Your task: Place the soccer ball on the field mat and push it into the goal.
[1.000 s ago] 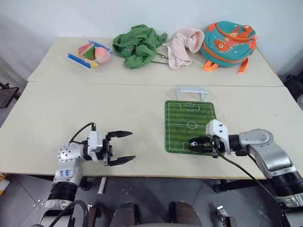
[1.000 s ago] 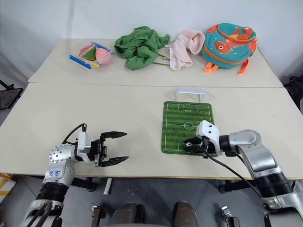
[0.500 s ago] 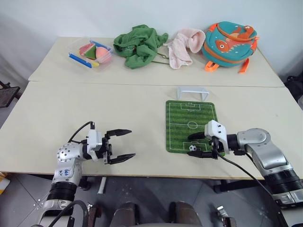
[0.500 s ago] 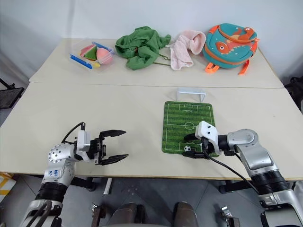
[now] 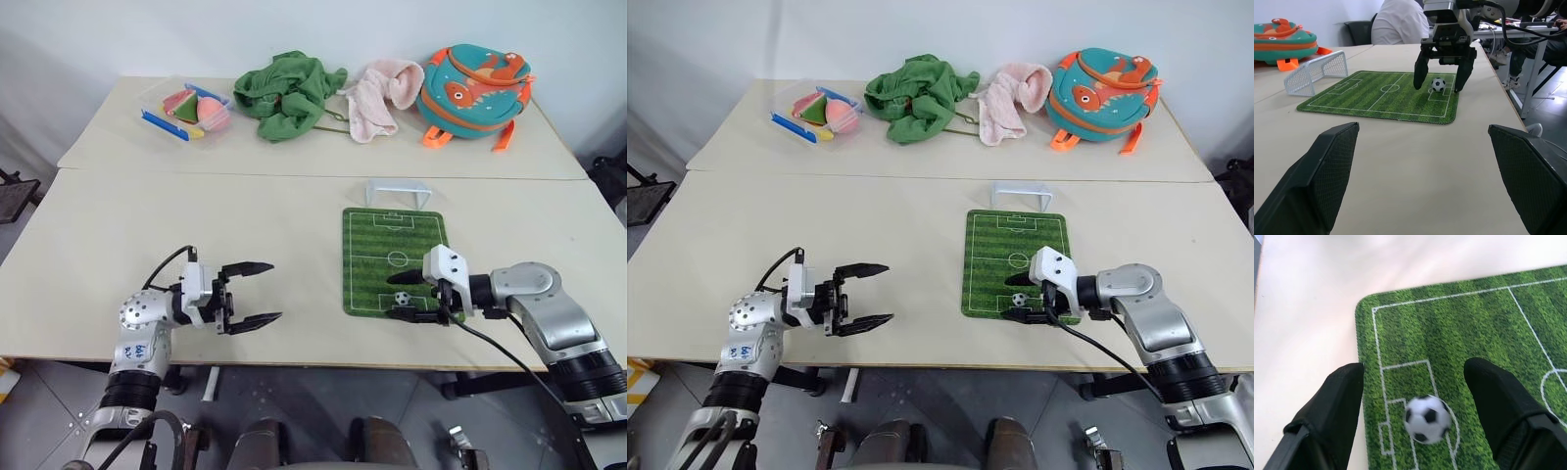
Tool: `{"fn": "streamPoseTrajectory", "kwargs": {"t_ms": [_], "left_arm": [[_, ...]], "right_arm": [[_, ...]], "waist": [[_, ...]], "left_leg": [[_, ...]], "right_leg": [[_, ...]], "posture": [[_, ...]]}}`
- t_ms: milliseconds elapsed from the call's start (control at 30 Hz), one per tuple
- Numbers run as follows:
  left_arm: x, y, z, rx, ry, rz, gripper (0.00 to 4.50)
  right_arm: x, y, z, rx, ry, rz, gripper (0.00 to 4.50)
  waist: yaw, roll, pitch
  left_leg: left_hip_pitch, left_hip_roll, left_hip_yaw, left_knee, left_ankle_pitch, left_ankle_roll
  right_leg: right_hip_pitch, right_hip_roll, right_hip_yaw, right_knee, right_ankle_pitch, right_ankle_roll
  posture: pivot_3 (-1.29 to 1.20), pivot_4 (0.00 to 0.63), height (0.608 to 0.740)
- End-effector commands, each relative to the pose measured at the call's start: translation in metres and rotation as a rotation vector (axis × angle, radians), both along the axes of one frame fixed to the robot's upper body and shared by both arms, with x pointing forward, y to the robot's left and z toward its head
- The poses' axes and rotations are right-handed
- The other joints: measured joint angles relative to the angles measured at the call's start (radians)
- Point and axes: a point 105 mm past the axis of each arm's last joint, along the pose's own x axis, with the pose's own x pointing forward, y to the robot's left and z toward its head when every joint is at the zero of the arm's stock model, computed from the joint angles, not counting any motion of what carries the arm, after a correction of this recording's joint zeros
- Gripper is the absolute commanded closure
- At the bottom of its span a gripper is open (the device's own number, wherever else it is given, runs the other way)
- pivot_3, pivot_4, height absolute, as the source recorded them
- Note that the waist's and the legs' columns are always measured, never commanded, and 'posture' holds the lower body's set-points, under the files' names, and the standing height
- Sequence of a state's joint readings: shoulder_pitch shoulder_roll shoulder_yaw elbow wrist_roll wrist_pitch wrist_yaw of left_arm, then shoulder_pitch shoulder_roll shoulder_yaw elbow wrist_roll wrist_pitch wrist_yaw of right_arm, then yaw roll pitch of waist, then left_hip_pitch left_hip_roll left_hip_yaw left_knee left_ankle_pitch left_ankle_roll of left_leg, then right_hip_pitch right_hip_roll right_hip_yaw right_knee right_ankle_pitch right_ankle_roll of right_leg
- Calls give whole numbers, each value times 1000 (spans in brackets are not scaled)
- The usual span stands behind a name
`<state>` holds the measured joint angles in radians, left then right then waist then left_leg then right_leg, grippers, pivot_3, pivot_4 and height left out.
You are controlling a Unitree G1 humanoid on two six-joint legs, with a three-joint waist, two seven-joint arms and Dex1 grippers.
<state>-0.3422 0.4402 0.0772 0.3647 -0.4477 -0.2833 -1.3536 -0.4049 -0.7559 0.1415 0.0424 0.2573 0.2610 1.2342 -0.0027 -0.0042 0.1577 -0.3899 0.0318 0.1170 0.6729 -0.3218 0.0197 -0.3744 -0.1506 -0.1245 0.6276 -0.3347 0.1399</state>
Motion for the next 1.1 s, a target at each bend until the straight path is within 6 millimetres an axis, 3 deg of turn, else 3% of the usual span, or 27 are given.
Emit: {"fn": "streamPoseTrajectory", "kwargs": {"t_ms": [33,167,267,433,567,767,1000,1100], "left_arm": [[1,0,7,-18,-26,0,0],[0,0,6,-17,-25,1,0],[-2,1,6,-16,-24,-1,0],[-5,3,6,-13,-19,-17,0],[-7,7,5,-4,-8,-24,0],[-5,9,7,5,-7,-28,0],[-4,6,10,7,-14,-34,0],[-4,10,11,15,-13,-26,0]], "right_arm": [[0,-1,19,17,-62,8,1028],[4,3,40,51,-137,4,1028],[-8,9,58,119,-140,28,1516],[-37,5,46,68,-51,78,3121],[-44,-4,34,25,-13,77,4419],[-35,-7,19,71,33,38,4464],[-1,-24,-1,59,42,-52,4464],[17,-29,3,60,-10,-94,4464]], "waist": [[0,0,0],[0,0,0],[1,0,0],[6,-1,0],[4,-2,1],[0,-2,1],[0,-3,2],[-1,-3,2]], "left_leg": [[0,0,0,0,0,0],[0,0,0,0,0,0],[0,0,0,0,0,0],[-1,0,-3,0,0,0],[-1,-1,-2,2,-1,1],[-1,1,-2,3,-1,1],[-1,0,-2,4,-1,1],[-1,0,-1,4,-1,1]], "right_leg": [[0,0,0,0,0,0],[0,0,0,0,0,0],[0,0,0,0,0,0],[1,0,-2,0,0,0],[1,-1,-2,-1,0,0],[1,0,-2,0,0,0],[1,0,-2,0,0,0],[1,0,-2,0,0,0]], "posture": [[0,150,740],[0,150,740],[0,150,740],[0,150,740],[0,150,740],[0,150,740],[0,150,740],[0,150,740]]}}
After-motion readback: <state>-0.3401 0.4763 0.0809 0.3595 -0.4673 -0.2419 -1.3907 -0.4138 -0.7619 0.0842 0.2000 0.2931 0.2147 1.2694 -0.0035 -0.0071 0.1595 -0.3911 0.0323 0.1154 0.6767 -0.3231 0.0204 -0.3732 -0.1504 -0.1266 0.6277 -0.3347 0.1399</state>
